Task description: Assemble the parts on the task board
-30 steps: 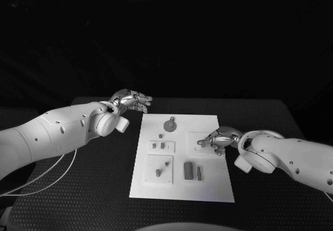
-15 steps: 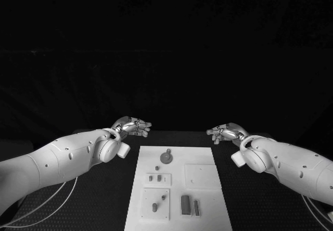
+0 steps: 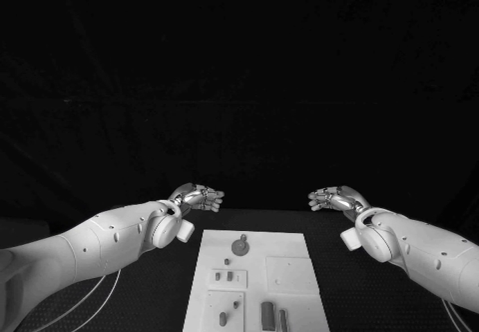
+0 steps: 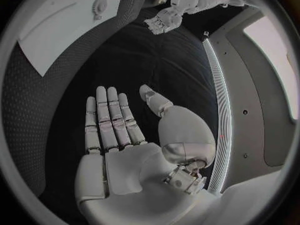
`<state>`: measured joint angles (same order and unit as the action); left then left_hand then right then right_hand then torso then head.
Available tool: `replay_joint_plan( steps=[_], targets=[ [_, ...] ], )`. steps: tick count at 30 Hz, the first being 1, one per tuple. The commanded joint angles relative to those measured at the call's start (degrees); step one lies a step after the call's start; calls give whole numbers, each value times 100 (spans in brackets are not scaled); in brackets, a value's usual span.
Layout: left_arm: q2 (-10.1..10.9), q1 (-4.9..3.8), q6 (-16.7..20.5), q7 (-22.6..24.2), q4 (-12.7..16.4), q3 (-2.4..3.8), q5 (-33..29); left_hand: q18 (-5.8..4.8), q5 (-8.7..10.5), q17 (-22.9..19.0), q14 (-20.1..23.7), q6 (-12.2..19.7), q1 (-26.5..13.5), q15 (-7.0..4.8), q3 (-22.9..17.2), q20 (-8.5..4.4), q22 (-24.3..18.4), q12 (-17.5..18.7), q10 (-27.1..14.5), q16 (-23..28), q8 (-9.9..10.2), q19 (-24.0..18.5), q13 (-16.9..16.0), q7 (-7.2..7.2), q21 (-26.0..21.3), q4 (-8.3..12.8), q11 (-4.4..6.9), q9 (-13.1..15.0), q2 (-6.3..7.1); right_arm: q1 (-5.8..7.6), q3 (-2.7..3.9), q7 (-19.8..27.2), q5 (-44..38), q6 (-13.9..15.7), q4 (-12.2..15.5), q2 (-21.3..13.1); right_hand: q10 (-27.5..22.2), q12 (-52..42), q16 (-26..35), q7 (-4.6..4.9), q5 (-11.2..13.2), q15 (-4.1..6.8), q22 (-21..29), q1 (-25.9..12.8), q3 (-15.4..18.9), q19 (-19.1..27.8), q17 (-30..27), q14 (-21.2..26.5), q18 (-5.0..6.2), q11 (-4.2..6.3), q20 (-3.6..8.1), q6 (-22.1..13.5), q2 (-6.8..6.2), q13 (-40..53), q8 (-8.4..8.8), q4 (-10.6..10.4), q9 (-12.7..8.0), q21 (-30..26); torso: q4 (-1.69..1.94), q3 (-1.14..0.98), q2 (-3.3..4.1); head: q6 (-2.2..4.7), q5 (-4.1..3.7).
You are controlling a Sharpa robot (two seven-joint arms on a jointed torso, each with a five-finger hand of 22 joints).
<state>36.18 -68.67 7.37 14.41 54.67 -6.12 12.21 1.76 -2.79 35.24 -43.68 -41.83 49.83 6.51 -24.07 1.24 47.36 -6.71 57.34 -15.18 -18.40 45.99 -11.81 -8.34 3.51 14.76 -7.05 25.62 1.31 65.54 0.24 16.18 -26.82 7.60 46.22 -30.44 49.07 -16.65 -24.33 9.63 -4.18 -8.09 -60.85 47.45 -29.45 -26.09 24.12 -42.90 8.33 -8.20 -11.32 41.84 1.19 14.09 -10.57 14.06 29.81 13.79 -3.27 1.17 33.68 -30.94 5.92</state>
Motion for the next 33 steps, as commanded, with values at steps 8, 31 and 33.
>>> replay_joint_plan(
  steps=[8, 31, 33],
  targets=[
    [133, 113, 530, 216, 513, 88, -172, -176, 279, -3524, 4368, 4183, -4983, -651, 2407, -124, -4736, 671, -5734, 1518, 1840, -4599, 1181, 834, -351, -1476, 705, -2562, -131, -67, -3, 157, 319, 446, 530, -155, -4907, 1665, 2433, -963, 418, 809, 6085, -4745, 2945, 2609, -2412, 4290, -833, 820, 1132, -4184, -119, -1409, 1057, -1406, -2981, -1379, 147, -53, -107, -157, -270],
    [846, 846, 3651, 1528, 3505, 608, -1213, -176, 279, -3524, 4368, 4183, -4983, -651, 2407, -124, -4736, 671, -5734, 1518, 1840, -4599, 1181, 834, -351, -1476, 705, -2562, -131, -514, -23, 1299, 2559, 3486, 4173, -1359, -4907, 1665, 2433, -963, 418, 809, 6085, -4745, 2945, 2609, -2412, 4290, -833, 820, 1132, -4184, -119, -1409, 1057, -1406, -2981, -1379, 327, -117, -250, -343, -592],
    [851, 851, 3675, 1538, 3528, 612, -1221, -176, 279, -3524, 4368, 4183, -4983, -651, 2407, -124, -4736, 671, -5734, 1518, 1840, -4599, 1181, 834, -351, -1476, 705, -2562, -131, -528, -24, 1335, 2630, 3581, 4287, -1396, -4907, 1665, 2433, -963, 418, 809, 6085, -4745, 2945, 2609, -2412, 4290, -833, 820, 1132, -4184, -119, -1409, 1057, -1406, -2981, -1379, 327, -117, -250, -343, -592]
  ],
)
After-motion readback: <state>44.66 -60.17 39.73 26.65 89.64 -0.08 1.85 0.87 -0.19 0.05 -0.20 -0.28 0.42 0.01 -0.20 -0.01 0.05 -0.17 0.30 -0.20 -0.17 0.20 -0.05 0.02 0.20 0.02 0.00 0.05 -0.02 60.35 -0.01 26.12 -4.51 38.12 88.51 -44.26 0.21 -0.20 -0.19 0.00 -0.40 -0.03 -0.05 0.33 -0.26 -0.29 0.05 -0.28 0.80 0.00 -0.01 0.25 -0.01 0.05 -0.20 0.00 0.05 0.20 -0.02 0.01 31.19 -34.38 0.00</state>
